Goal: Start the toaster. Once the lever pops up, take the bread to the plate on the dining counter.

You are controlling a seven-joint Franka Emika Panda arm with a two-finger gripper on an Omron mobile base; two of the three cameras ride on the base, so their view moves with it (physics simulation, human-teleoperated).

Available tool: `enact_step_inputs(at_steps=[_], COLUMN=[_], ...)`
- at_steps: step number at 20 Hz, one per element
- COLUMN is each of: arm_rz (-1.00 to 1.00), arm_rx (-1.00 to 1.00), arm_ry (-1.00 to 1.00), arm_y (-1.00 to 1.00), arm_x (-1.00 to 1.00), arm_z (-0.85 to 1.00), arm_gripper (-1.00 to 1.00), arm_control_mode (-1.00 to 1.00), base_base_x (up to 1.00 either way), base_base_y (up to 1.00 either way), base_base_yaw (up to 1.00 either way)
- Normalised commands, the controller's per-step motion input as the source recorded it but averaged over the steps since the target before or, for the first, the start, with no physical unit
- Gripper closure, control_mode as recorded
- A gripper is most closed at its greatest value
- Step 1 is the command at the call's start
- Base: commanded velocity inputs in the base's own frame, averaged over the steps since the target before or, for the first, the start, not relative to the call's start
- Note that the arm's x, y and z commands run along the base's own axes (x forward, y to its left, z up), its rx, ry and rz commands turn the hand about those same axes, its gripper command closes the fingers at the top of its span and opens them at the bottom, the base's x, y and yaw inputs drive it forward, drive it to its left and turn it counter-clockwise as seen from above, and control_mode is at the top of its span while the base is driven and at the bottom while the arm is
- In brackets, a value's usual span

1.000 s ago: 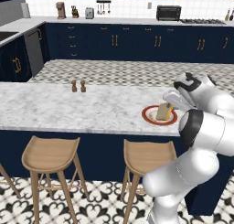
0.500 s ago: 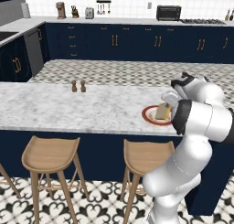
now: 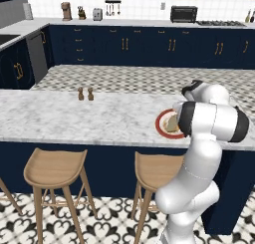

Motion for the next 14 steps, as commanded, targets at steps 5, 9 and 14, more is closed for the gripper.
enact_step_inputs(at_steps=[5,9,14], arm_rz=[0.03,0.0,0.0], arm_rx=[0.0,0.0,0.0], arm_ry=[0.0,0.0,0.0], arm_y=[0.0,0.0,-0.21], arm_x=[0.21,0.13,0.02], arm_z=[-0.12,0.0,0.0], arm_gripper=[1.0,-1.0,-1.0], arm_control_mode=[-1.0,-1.0,-1.0], base_base_x=[0.0,0.0,0.0], base_base_y=[0.0,0.0,0.0], base_base_yaw=[0.0,0.0,0.0])
